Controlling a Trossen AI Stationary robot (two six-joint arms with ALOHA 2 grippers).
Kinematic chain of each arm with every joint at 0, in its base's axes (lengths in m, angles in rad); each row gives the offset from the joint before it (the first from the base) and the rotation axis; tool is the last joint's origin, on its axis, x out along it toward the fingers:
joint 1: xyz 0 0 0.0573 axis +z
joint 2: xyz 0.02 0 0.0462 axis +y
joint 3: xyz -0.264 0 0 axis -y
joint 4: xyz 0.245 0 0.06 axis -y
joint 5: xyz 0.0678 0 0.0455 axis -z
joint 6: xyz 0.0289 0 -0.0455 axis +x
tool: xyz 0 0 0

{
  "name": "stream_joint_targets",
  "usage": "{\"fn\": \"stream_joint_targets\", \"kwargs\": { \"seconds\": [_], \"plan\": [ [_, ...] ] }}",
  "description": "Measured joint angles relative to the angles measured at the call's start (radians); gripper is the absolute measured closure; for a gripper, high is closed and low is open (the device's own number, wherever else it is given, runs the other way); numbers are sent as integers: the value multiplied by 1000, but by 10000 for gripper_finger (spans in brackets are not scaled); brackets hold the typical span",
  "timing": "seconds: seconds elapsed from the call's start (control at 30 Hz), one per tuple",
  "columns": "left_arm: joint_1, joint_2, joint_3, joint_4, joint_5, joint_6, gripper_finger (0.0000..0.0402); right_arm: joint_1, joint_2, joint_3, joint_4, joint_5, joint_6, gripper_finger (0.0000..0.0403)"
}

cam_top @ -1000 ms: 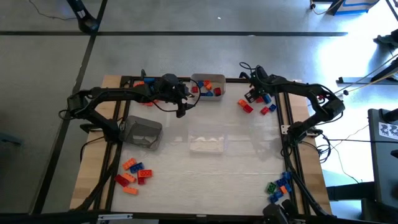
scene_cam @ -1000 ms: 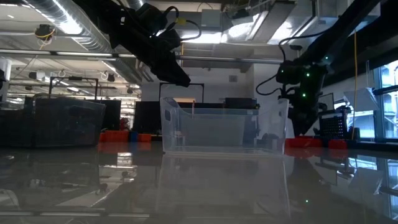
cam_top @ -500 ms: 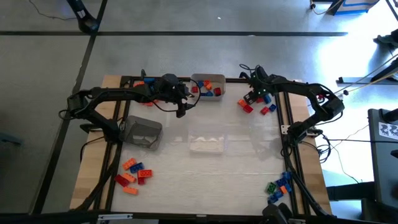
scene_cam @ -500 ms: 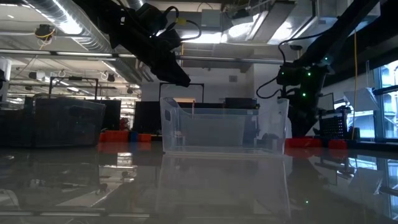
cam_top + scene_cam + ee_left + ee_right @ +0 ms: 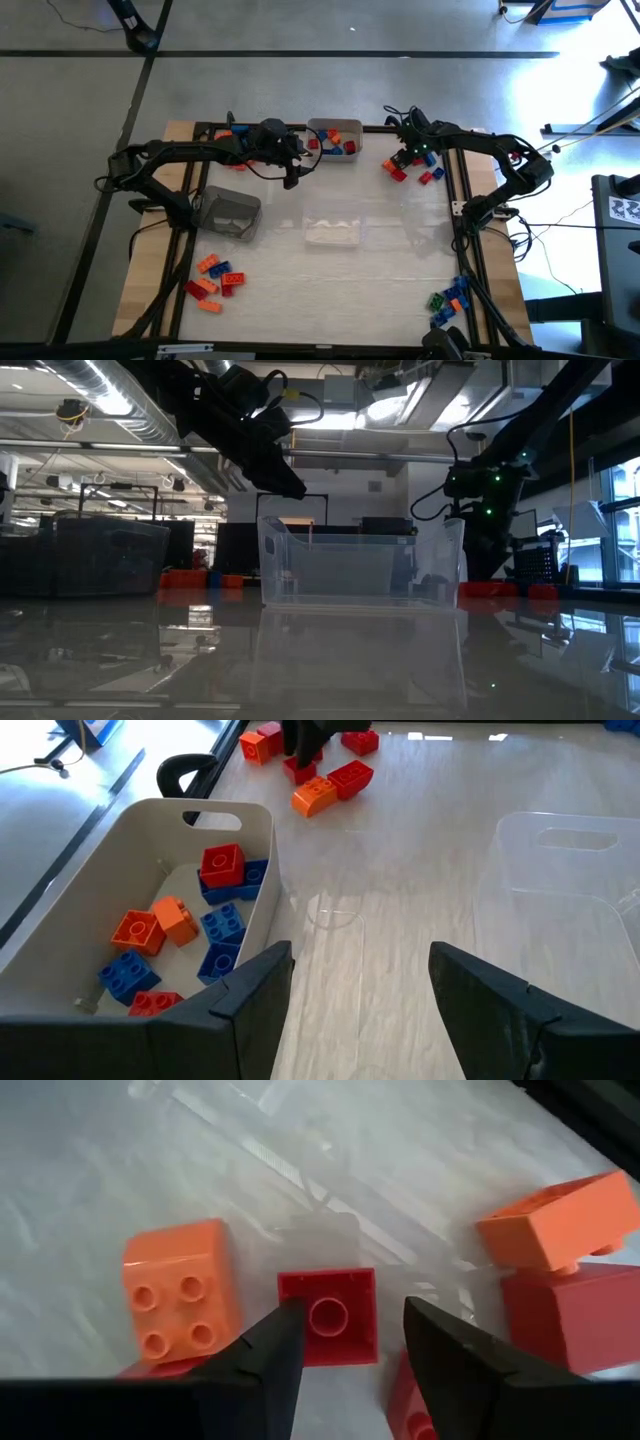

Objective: Sort blocks by size
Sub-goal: Put the small red game piece into the gray bin

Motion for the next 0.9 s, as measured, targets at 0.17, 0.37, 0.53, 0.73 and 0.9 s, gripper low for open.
{"fn": "stream_joint_targets", "kwargs": {
  "seconds": [0.17, 0.37, 0.53, 0.73, 0.9],
  "plan": [
    [0, 0, 0, 4, 0, 2, 179, -1, 0, 9, 4, 20, 2, 174],
    [0, 0, 0, 20, 0, 2, 179, -1, 0, 96, -97, 41, -15, 120],
    [0, 0, 0, 19, 0, 3, 179, -1, -1, 144, -176, 46, -18, 105],
    [0, 0, 0, 19, 0, -1, 179, 0, -1, 144, -222, 46, -12, 104],
    [0, 0, 0, 23, 0, 2, 179, 0, -1, 144, -214, 45, -4, 104]
  ]
}}
